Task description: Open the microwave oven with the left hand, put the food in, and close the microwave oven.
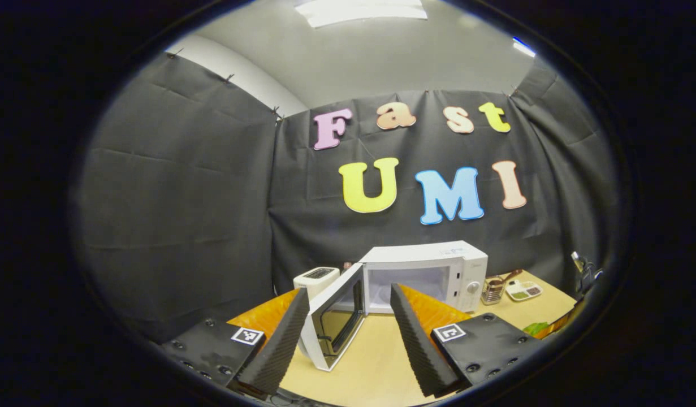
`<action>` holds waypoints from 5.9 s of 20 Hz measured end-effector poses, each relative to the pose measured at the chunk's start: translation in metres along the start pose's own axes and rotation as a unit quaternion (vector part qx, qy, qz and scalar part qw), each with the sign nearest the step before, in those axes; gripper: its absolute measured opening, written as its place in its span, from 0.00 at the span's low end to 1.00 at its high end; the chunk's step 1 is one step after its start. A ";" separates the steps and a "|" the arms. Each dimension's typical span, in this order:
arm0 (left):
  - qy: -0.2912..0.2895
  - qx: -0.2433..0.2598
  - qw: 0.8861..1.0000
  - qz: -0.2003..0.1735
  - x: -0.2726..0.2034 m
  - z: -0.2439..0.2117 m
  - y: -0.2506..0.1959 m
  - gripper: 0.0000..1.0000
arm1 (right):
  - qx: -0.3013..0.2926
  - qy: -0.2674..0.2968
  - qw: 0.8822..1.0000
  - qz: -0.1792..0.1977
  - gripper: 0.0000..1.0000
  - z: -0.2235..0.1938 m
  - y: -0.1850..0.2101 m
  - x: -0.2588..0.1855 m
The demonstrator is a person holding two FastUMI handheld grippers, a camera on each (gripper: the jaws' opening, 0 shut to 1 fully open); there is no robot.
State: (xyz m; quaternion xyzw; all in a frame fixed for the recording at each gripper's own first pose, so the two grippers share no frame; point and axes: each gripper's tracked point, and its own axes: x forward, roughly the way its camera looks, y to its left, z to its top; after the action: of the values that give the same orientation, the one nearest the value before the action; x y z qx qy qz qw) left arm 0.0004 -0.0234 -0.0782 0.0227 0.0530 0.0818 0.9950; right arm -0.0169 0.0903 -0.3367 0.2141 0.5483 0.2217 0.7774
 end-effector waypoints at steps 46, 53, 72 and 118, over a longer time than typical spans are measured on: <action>0.007 0.015 0.998 0.069 0.173 -0.018 0.272 0.94 | 0.048 -0.293 0.954 0.039 0.27 0.252 0.211 0.223; 0.028 0.021 0.993 0.109 0.169 -0.029 0.319 0.93 | 0.096 -0.339 0.935 0.039 0.27 0.299 0.214 0.267; 0.062 0.031 0.990 0.124 0.170 -0.055 0.331 0.94 | -0.067 -0.371 0.912 -0.162 0.71 0.344 0.175 0.301; 0.011 0.029 0.990 0.139 0.079 -0.071 0.164 0.94 | -0.232 -0.473 0.841 -0.126 0.99 0.171 0.085 -0.160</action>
State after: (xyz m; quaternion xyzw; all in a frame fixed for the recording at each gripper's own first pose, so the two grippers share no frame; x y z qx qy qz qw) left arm 0.0439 0.1538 -0.1481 0.0582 0.0628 0.2183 0.9721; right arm 0.0873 0.0512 -0.1141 0.0360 0.0685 0.1143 0.9904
